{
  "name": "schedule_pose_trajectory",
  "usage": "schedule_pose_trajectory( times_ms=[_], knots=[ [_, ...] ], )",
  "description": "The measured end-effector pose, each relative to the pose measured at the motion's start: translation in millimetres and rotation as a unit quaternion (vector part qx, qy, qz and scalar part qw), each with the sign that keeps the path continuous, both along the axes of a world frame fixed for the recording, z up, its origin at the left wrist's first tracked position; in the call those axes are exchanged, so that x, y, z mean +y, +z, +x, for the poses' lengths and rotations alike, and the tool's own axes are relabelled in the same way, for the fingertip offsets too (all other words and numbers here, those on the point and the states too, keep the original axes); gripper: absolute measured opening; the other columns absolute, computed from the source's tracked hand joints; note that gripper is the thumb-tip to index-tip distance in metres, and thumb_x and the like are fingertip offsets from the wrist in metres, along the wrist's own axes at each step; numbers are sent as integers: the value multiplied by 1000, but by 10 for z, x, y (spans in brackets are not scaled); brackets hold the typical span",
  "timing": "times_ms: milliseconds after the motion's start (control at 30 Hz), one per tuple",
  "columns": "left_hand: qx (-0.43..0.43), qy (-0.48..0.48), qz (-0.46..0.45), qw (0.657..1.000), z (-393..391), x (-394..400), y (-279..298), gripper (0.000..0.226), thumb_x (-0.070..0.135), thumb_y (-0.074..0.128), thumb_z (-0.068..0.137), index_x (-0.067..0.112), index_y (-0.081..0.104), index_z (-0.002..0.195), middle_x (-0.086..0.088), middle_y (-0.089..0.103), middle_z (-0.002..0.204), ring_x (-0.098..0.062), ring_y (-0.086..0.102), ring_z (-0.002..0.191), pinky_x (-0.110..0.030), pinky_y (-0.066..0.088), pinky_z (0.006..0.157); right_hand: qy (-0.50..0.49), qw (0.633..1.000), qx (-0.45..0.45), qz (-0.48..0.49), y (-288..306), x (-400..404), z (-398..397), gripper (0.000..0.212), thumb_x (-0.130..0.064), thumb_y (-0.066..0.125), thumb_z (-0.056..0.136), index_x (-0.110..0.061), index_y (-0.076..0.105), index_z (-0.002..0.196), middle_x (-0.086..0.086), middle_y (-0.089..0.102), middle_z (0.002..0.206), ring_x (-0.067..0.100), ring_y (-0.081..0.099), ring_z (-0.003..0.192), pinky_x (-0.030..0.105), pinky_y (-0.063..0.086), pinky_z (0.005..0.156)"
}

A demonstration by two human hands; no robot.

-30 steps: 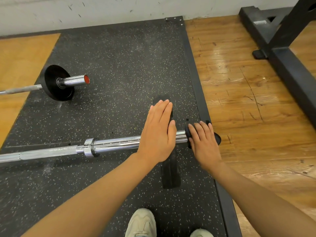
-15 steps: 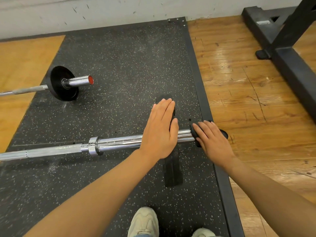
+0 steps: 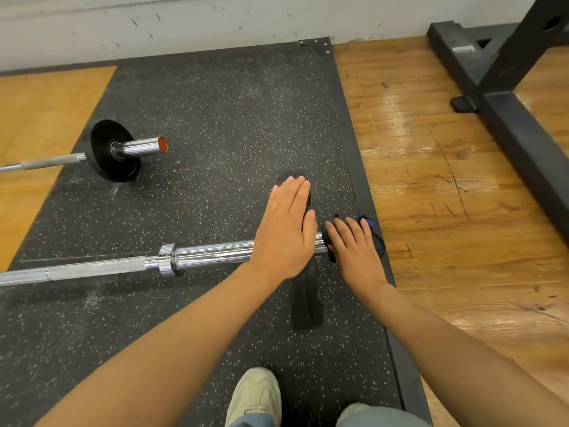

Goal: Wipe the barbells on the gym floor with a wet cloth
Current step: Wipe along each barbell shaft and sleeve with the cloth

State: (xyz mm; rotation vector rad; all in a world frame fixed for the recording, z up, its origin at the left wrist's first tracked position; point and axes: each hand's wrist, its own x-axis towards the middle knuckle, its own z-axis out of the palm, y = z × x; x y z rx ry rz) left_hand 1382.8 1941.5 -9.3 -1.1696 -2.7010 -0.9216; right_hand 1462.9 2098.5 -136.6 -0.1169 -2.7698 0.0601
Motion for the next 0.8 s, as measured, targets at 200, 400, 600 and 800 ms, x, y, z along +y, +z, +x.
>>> schedule_pose_trajectory(
  times_ms=[200,400,600,800],
  knots=[
    [7,-11,-30,999,-8,-25,34,62,34,22,98,-2,36,148,-13,35,154,-26,23,147,-35,6,123,38,997,-62,-3,75,-179,-44,91,2,81,65,-6,35,143,16,58,133,40,53,124,55,31,114],
    [25,-14,-61,998,-55,-45,73,67,44,19,99,1,36,148,-11,36,155,-24,24,147,-31,5,123,76,994,-56,49,295,53,105,75,0,80,68,-7,50,136,12,60,120,34,60,109,51,45,105],
    [25,-18,-86,996,-72,-55,161,77,53,10,97,1,37,148,-12,37,155,-24,26,146,-33,7,123,77,995,16,65,570,247,334,36,-26,38,103,-8,48,132,12,62,108,31,60,94,39,38,89],
    [28,-10,-101,994,-50,-253,234,80,54,9,96,-1,44,143,-12,43,150,-24,32,142,-33,9,123,76,993,69,57,984,236,417,37,-29,39,101,-7,56,125,10,62,101,27,55,86,32,35,80]
  ],
)
